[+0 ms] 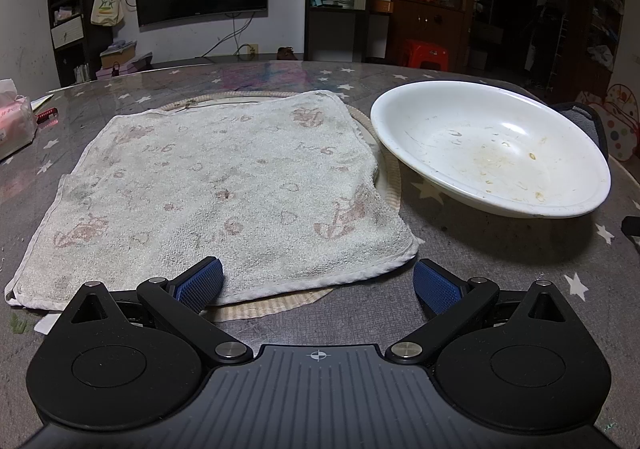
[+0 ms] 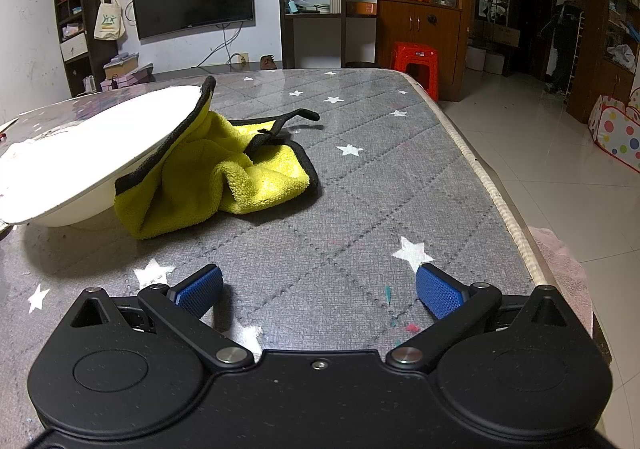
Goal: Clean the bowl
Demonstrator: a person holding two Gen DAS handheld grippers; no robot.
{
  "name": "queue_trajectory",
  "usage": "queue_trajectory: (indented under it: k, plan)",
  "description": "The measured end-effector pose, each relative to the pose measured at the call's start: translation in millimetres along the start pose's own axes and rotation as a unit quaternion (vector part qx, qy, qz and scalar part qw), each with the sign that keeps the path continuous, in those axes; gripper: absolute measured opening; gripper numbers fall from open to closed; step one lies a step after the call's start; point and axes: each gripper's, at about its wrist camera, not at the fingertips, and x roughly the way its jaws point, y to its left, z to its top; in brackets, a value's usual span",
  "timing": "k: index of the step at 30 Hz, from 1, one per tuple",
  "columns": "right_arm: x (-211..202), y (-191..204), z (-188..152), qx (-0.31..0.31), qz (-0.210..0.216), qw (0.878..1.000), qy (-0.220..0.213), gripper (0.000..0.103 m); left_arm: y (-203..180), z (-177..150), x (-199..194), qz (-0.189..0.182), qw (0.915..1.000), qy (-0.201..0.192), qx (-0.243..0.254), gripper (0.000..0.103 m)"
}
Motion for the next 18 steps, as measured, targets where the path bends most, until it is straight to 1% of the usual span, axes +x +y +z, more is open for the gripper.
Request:
queue_trajectory:
  k: [4,18]
  plan:
    - [0.7,3.3,0.0,0.000,0.000,1.000,0.000,0.103,0.7,0.0,-1.1,0.000,1.0000,0.000,-0.001,0.103]
    - [8.0,46.5,-8.2,0.001,0.001,1.000,0.001,0.103,2.5,0.0,-0.7,0.000,1.0000,0.001,0.001,0.103]
